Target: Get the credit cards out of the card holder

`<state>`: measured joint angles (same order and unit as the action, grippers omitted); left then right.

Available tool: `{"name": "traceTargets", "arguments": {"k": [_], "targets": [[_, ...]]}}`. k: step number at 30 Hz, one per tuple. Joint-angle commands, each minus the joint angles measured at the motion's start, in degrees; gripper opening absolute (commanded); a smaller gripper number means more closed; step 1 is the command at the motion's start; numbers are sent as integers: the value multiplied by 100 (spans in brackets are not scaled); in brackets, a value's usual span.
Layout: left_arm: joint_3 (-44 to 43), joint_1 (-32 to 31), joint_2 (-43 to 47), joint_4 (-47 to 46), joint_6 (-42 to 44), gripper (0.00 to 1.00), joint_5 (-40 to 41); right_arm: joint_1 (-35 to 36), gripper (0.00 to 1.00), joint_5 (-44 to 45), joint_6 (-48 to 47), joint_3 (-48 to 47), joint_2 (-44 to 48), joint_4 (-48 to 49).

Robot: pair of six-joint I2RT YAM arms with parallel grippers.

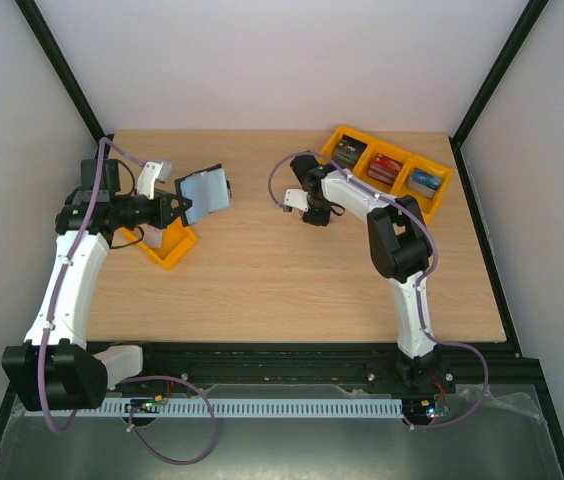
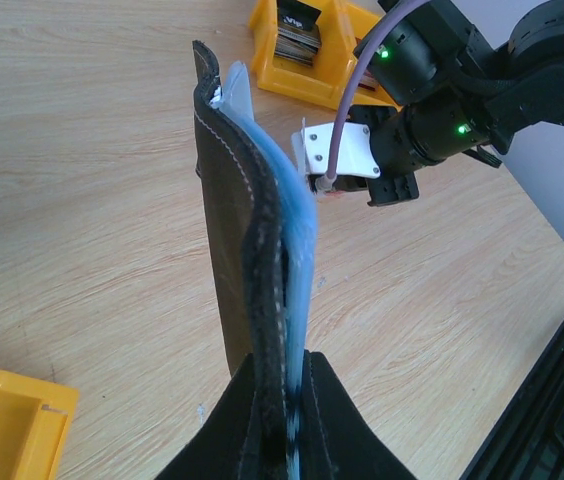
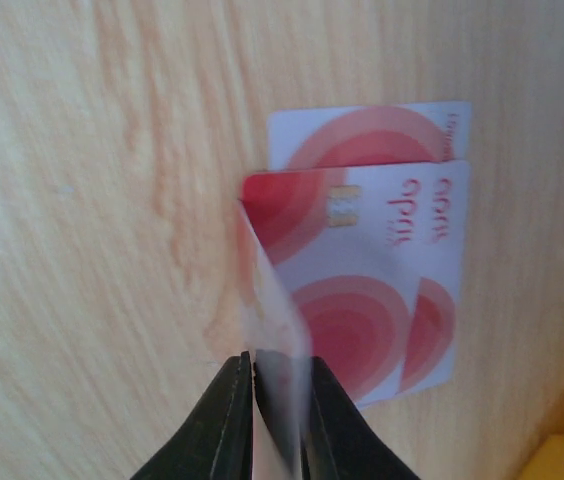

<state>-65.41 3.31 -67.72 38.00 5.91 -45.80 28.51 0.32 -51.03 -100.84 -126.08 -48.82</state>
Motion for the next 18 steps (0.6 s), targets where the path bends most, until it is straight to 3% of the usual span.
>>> {"name": "traceTargets", "arguments": {"k": [1,6,12,18], "targets": [[4,62,5,-86,25,2,-91,-95,14,490,27,-81,181,459],[19,80,52,-97,18,2,-115,-159,27,898,58,117,457,1219],[-5,82,-84,-101,48,2,-156,-201,60,1243,-21,419,911,1910],[10,4,-180,-107,6,2,-270,-206,64,1184,618,623,1558,2534]]}}
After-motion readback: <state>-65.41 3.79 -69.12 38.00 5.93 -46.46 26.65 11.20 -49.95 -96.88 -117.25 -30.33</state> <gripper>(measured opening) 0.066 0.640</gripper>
